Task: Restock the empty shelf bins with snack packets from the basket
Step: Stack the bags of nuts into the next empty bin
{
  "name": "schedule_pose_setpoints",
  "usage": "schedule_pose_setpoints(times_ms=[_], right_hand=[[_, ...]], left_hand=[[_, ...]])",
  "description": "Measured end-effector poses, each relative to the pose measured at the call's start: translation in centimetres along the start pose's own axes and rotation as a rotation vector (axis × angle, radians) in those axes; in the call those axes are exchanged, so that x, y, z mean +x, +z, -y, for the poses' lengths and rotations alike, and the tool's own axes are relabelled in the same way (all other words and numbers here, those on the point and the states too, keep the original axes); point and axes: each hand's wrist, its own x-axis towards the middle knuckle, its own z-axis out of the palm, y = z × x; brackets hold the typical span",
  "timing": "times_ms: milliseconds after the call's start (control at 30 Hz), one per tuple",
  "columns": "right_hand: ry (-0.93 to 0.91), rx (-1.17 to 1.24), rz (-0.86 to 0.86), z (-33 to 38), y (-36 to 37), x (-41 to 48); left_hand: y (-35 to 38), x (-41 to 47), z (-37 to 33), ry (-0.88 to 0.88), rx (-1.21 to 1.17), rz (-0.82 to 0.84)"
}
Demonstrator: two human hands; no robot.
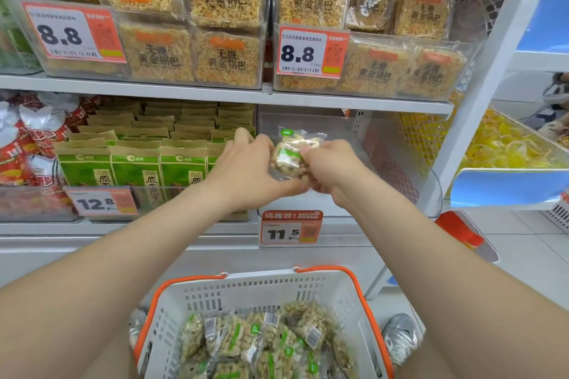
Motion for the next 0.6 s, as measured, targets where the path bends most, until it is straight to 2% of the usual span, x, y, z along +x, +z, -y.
schedule_pose_setpoints(times_ms=[100,167,300,467,600], right_hand=[[-0.061,-0.223,-0.049,-0.3,0.7,3.8],[-0.078,-0.376,-0.049,-0.5,1.0,5.5],[-0.092,-0.507,-0.029,-1.9,2.0,8.6],[-0.081,-0.541,0.045,-3.3,4.1,10.9],[-0.102,-0.584,0.024,-3.0,5.3,11.8]], left_hand=[[1.0,0.7,1.7,0.054,0.304,-0.141],[1.3,1.2,2.5,0.039,0.387,-0.148],[0.7,2.6,3.6,0.017,0.423,-0.15],[1.3,3.0,3.9,-0.03,0.337,-0.077],[1.7,2.8,3.9,0.007,0.353,-0.062]])
